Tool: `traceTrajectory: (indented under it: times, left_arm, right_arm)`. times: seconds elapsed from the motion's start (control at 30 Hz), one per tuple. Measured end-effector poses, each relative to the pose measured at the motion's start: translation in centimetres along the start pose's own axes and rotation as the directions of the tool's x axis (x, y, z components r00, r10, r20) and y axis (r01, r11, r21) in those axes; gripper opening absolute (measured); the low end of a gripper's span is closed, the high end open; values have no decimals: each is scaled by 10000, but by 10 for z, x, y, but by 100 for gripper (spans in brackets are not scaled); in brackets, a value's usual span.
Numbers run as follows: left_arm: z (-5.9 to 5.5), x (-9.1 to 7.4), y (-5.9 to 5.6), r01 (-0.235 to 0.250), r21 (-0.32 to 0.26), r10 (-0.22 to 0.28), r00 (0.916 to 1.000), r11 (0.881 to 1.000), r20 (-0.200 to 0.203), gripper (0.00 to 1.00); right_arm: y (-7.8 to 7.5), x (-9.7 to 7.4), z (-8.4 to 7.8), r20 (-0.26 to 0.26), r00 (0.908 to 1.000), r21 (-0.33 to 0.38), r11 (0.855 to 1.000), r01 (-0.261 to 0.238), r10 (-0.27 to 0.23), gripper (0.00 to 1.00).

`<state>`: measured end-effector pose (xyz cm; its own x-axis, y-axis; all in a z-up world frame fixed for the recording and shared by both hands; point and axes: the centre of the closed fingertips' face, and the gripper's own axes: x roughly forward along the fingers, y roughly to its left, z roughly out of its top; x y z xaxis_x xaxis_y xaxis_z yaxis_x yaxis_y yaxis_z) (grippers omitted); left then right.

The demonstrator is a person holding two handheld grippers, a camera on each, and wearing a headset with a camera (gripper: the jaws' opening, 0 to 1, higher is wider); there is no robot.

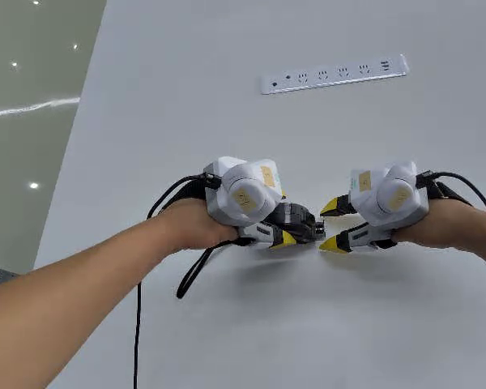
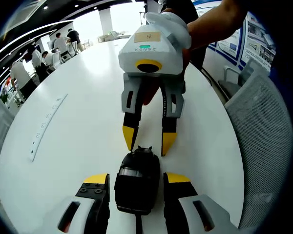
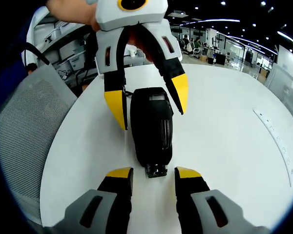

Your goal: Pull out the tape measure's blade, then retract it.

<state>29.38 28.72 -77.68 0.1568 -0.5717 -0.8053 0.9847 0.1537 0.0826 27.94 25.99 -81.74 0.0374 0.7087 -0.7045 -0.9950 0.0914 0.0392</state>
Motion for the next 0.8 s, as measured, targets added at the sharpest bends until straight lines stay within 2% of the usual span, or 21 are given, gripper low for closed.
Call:
traceTrajectory:
  times: [0.43,0.8]
  left_arm:
    - [1,2,0,103,127,-103,9999,9999,-59,32]
    - [0,3,0,109,194,-105,9998,9998,-169,31]
  right_arm:
    - [-8,4,-4,-91,9999,-127,9999,108,-110,19]
    - [-4,7,-1,-58,10000,-314,9995,-25,23,15]
